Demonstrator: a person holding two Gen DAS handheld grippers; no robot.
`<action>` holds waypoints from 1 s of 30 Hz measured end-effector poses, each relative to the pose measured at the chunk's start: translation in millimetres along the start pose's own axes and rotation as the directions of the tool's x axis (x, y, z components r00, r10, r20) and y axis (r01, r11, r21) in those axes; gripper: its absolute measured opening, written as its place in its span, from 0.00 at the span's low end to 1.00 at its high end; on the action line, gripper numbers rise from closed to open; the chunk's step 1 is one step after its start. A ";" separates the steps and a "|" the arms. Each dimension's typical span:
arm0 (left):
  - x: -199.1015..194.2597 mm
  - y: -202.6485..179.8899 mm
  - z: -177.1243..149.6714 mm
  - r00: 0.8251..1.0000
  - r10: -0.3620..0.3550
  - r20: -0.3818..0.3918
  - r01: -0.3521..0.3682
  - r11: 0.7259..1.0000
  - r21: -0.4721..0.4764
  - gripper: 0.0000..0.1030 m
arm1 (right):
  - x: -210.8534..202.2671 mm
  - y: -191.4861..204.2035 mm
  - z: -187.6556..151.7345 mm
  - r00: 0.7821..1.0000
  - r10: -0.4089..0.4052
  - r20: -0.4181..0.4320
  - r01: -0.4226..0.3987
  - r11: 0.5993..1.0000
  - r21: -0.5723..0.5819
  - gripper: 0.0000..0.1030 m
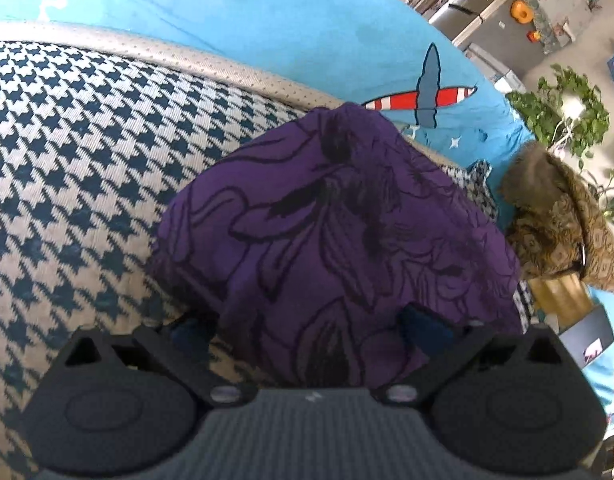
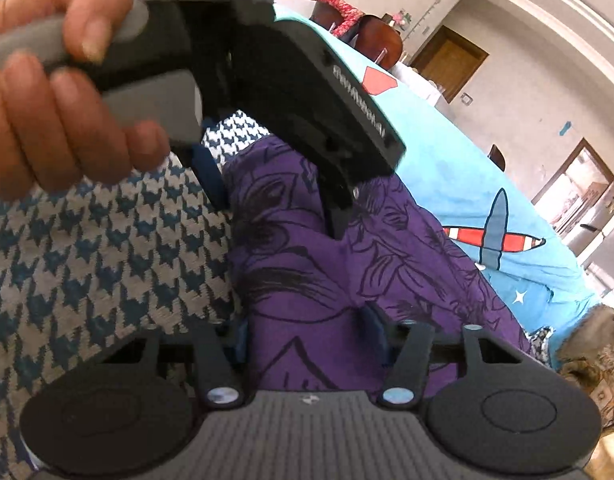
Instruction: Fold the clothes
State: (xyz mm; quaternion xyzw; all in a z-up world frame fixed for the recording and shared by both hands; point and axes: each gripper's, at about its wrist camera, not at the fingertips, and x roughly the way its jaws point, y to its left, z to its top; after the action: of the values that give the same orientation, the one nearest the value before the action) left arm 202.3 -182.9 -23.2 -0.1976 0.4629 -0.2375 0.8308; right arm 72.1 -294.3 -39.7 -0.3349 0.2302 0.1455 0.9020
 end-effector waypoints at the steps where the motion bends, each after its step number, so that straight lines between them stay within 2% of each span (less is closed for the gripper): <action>1: 0.3 -0.5 0.8 1.000 -0.004 0.011 0.004 1.000 -0.004 0.91 | -0.3 -3.1 1.2 1.000 0.007 0.002 -0.007 1.000 0.021 0.39; 2: -0.2 -1.4 1.8 1.000 -0.003 0.022 0.003 1.000 0.001 0.82 | -0.4 -6.1 2.3 1.000 0.015 0.003 -0.015 0.999 0.040 0.37; 3: -1.6 -1.7 2.6 1.000 0.002 0.026 -0.002 1.000 0.005 0.78 | -0.5 -8.9 3.2 1.000 0.024 0.003 -0.024 0.998 0.058 0.34; 4: -2.9 -2.0 3.4 0.999 0.006 0.031 -0.007 1.000 0.010 0.70 | -0.6 -11.7 4.2 0.999 0.032 0.003 -0.032 0.997 0.075 0.31; 8: -13.6 -3.8 8.2 0.998 0.012 0.066 -0.013 1.000 0.019 0.56 | -1.9 -21.1 8.9 0.998 0.066 0.009 -0.066 0.988 0.138 0.25; 14: -44.7 -21.9 14.9 0.984 0.086 0.159 -0.107 0.986 0.127 0.55 | -10.8 -29.4 22.7 0.991 0.121 0.062 -0.133 0.959 0.251 0.23; 18: -68.7 -8.9 20.4 0.979 0.130 0.156 -0.150 0.981 0.123 0.55 | -20.3 -31.1 29.5 0.981 0.162 0.104 -0.186 0.937 0.295 0.22; 23: -108.5 20.2 21.0 0.970 0.182 0.163 -0.201 0.973 0.111 0.55 | -25.5 -13.1 50.2 0.960 0.233 0.156 -0.271 0.914 0.301 0.22; 27: -139.7 45.7 12.9 0.952 0.242 0.185 -0.260 0.962 0.081 0.55 | -29.7 10.6 68.5 0.937 0.292 0.191 -0.340 0.886 0.314 0.22; 30: -156.2 64.4 4.5 0.936 0.308 0.173 -0.322 0.945 0.055 0.56 | -31.5 29.1 79.3 0.918 0.340 0.204 -0.392 0.859 0.328 0.22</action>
State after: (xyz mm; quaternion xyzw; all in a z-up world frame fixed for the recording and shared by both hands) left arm 148.2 -40.2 49.2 -0.1051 0.4094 -0.1034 0.9004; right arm 58.3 -223.2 14.0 -0.1017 0.2490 0.2924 0.9177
